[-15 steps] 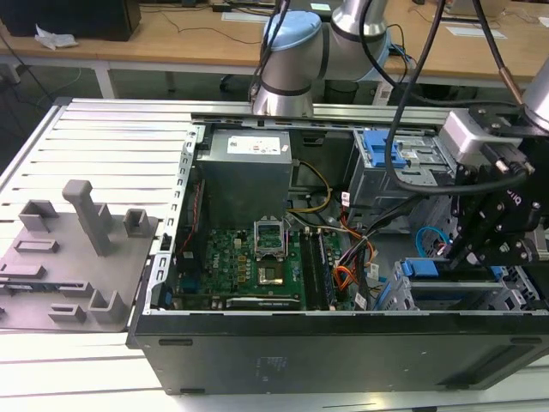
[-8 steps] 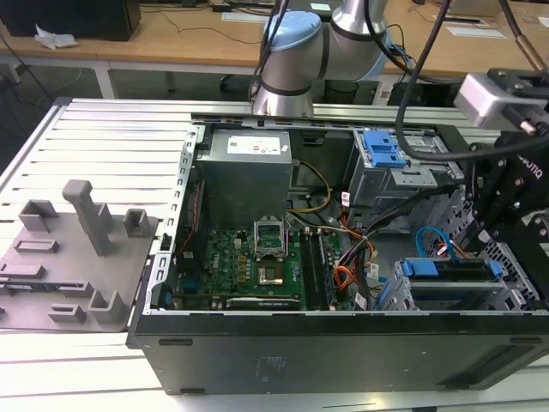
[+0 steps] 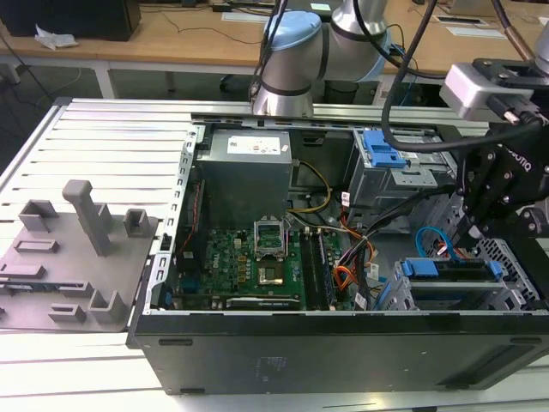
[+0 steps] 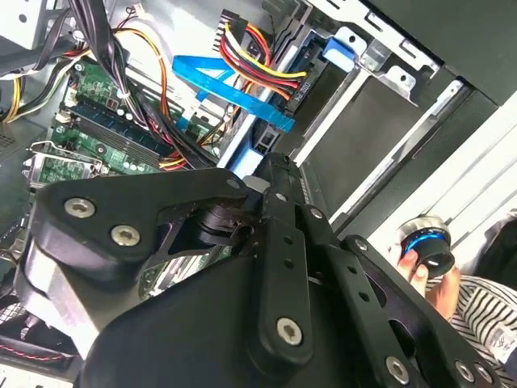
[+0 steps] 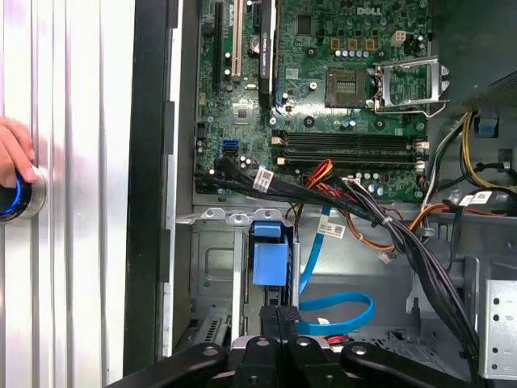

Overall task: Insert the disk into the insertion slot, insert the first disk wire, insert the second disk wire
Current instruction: 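Insert the second disk wire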

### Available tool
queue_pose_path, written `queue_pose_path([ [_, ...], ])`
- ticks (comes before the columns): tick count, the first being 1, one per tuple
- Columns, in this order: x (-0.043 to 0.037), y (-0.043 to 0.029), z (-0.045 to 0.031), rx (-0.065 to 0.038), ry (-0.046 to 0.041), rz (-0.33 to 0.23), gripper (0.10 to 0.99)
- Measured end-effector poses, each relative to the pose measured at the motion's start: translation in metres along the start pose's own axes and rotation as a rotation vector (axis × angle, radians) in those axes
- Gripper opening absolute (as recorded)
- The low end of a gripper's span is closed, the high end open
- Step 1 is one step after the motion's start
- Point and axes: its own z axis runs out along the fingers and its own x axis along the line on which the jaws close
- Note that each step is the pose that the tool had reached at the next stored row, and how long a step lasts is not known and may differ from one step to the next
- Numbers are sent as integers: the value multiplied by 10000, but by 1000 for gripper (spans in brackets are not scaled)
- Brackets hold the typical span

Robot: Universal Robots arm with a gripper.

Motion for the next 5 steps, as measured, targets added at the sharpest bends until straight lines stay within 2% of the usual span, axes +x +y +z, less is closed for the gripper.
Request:
queue_pose_path([
  [5, 0, 1, 0, 0, 0, 0, 106],
])
